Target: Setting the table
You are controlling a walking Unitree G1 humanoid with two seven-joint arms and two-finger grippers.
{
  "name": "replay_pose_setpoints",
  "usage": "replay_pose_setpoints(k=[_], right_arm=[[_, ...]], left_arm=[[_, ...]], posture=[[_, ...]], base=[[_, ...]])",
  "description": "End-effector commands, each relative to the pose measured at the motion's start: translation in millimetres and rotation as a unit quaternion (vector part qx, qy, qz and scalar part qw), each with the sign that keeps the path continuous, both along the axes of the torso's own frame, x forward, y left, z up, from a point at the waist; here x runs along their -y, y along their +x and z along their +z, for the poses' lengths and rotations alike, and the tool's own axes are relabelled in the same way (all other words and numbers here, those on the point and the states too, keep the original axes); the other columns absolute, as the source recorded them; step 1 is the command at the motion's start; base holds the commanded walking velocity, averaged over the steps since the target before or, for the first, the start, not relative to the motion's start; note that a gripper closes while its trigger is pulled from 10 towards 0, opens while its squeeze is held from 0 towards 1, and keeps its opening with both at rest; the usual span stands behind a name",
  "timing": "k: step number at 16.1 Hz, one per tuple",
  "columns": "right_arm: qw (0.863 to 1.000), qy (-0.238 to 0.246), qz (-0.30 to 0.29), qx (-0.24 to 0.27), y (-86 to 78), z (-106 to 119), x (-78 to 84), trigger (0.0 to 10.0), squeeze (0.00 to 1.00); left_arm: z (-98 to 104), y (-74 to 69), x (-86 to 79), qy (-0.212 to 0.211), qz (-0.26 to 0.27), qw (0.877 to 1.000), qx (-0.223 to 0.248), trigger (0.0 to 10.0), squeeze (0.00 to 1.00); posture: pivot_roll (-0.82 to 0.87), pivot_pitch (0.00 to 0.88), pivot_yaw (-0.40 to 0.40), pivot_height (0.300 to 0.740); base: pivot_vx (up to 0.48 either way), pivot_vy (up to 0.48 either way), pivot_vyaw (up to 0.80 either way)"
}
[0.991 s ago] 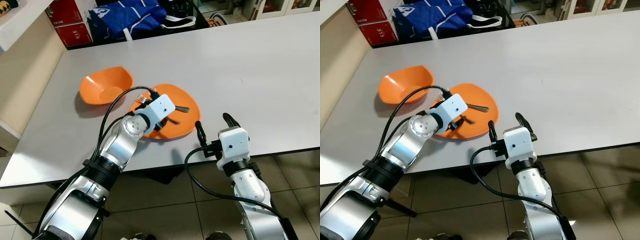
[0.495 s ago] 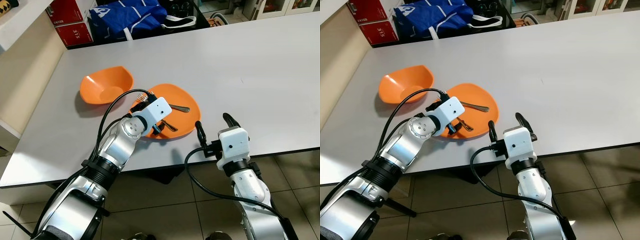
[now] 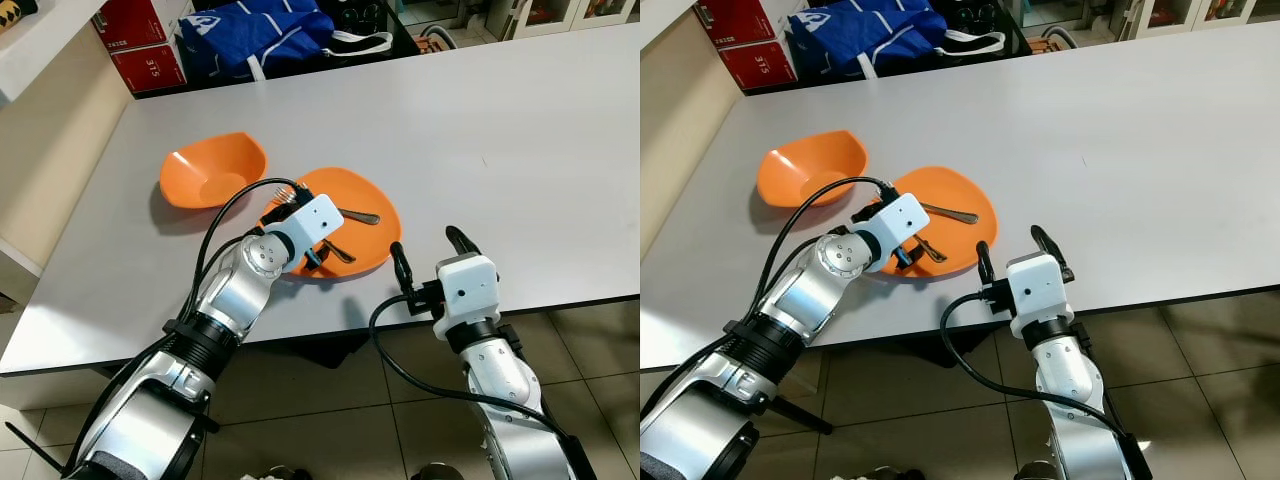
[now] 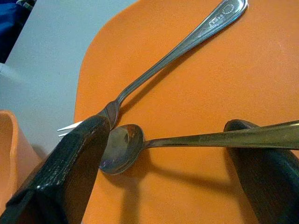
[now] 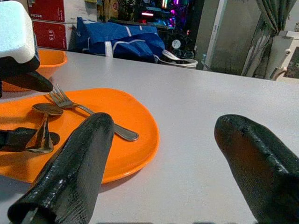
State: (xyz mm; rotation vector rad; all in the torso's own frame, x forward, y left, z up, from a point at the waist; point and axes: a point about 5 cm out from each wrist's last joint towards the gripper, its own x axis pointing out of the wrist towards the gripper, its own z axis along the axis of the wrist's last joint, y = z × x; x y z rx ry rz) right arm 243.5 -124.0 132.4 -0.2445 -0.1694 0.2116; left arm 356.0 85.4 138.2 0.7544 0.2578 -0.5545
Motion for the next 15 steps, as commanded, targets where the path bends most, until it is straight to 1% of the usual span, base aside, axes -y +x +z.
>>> replay_pose_setpoints(k=[1,2,4,7,9,11,12,13,15], right_arm=[[1.000,0.002,0.005,0.000,-2.4,1.5,-1.8,10.0,0.00],[1.000,0.001,0.007,-0.001,-2.3,0.8,-2.7,10.0,0.00],[1.000,-0.001,0.010,-0.001,-2.0,0.4,-3.5,10.0,0.00],[1.000,-0.001,0.008,0.000,-2.0,1.3,-2.5,10.0,0.00],[1.000,-0.002,0.008,0.000,-1.9,1.5,-2.0,10.0,0.00],[1.000,-0.002,0.008,-0.001,-2.2,1.2,-1.8,10.0,0.00],[1.000,-0.003,0.008,-0.001,-2.1,0.8,-1.5,10.0,0.00],[1.000,-0.003,0.008,-0.001,-2.0,0.7,-1.5,10.0,0.00],[1.000,-0.003,0.008,-0.001,-1.7,0.6,-1.7,10.0,0.00]], left_arm=[[1.9,2.2,-5.9,0.008,0.008,1.000,0.007,10.0,1.00],[-15.5,6.0,-11.4,0.031,0.031,0.999,-0.017,10.0,1.00],[-39.5,6.0,-14.8,0.061,0.054,0.995,-0.052,10.0,1.00],[-45.5,5.3,-20.5,0.075,0.059,0.994,-0.058,10.0,1.00],[-41.5,8.7,-20.1,0.070,0.059,0.994,-0.053,10.0,1.00],[-32.2,13.0,-15.7,0.053,0.055,0.996,-0.042,10.0,1.00],[-22.0,15.9,-11.4,0.037,0.052,0.997,-0.032,10.0,0.64],[-17.1,16.6,-9.4,0.032,0.049,0.998,-0.026,10.0,0.00],[-3.6,18.6,-6.1,-0.009,0.056,0.998,-0.014,10.0,0.00]], posture=[[-0.22,0.097,0.156,0.740],[-0.22,0.086,0.157,0.740],[-0.22,0.091,0.156,0.740],[-0.22,0.092,0.155,0.740],[-0.22,0.092,0.155,0.740],[-0.22,0.093,0.154,0.740],[-0.22,0.091,0.155,0.740],[-0.22,0.090,0.155,0.740],[-0.22,0.088,0.156,0.740]], base=[[0.000,0.000,0.00],[0.000,0.000,0.00],[0.000,0.000,0.00],[0.000,0.000,0.00],[0.000,0.000,0.00],[0.000,0.000,0.00],[0.000,0.000,0.00],[0.000,0.000,0.00],[0.000,0.000,0.00]])
